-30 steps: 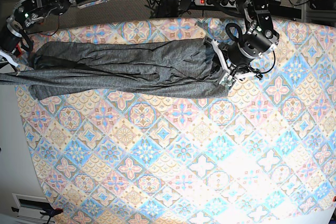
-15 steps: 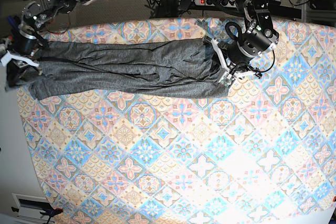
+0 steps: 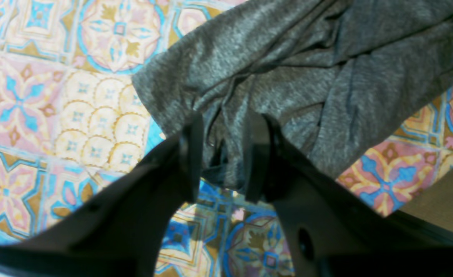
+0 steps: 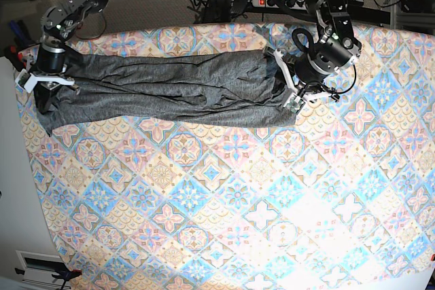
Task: Layout the t-shirt on the table in an organized manner, then fold the t-shirt properly
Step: 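Pull the shirt end with the right gripper to straighten the strip, then hold the strip end with the right gripper and adjust it flat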
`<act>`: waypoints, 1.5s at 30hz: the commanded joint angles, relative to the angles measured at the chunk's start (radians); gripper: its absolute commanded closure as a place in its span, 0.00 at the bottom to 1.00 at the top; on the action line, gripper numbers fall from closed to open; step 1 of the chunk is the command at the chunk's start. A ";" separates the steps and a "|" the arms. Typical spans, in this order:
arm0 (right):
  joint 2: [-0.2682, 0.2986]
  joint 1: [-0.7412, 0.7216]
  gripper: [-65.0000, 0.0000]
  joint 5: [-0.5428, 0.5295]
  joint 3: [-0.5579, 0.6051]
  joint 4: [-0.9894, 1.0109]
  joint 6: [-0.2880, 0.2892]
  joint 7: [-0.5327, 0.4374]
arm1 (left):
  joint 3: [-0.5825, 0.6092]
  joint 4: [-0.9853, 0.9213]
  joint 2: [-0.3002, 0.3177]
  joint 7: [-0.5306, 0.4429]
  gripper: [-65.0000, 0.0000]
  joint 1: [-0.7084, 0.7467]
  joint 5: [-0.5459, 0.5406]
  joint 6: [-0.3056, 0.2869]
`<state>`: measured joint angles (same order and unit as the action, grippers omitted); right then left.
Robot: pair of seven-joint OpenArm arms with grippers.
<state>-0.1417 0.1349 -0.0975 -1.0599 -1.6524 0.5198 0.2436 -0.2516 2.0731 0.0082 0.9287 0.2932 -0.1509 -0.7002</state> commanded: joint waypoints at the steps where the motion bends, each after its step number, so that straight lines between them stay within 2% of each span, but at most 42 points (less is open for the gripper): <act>1: 0.007 0.007 1.00 -0.012 0.027 -0.018 0.010 -0.026 | 0.001 0.011 -0.003 -0.017 0.74 -0.010 -0.011 0.002; 9: 0.009 0.107 1.00 -0.012 0.209 -0.018 0.010 -0.025 | 0.001 0.010 -0.003 -0.017 0.74 -0.012 -0.011 0.002; 13: 0.009 0.111 1.00 -0.012 0.224 -0.018 0.010 -0.025 | 0.001 0.010 -0.003 -0.017 0.74 -0.012 -0.011 0.002; 17: 0.009 0.142 0.70 -0.012 0.237 -0.019 0.010 -0.028 | 0.001 0.010 -0.003 -0.017 0.74 -0.009 -0.011 0.002; 21: 0.009 0.167 0.51 -0.012 0.261 -0.030 0.010 -0.033 | 0.001 0.010 -0.003 -0.017 0.74 -0.010 -0.011 0.002; 24: 0.009 0.179 0.48 -0.012 0.263 -0.058 0.010 -0.033 | 0.001 0.010 -0.003 -0.017 0.74 -0.013 -0.011 0.002; 36: 0.009 0.200 0.47 -0.018 0.263 -0.108 0.012 -0.031 | 0.031 0.004 0.000 -0.017 0.74 -0.007 -0.005 0.002; 45: 0.011 0.200 0.29 -0.020 0.257 -0.105 0.012 -0.025 | 0.050 0.007 0.005 -0.017 0.73 -0.009 -0.005 0.002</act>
<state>-0.1383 0.3397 -0.1013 -0.7998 -1.7393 0.5278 0.2451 -0.2020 2.0624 0.0116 0.9287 0.2932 -0.1459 -0.7002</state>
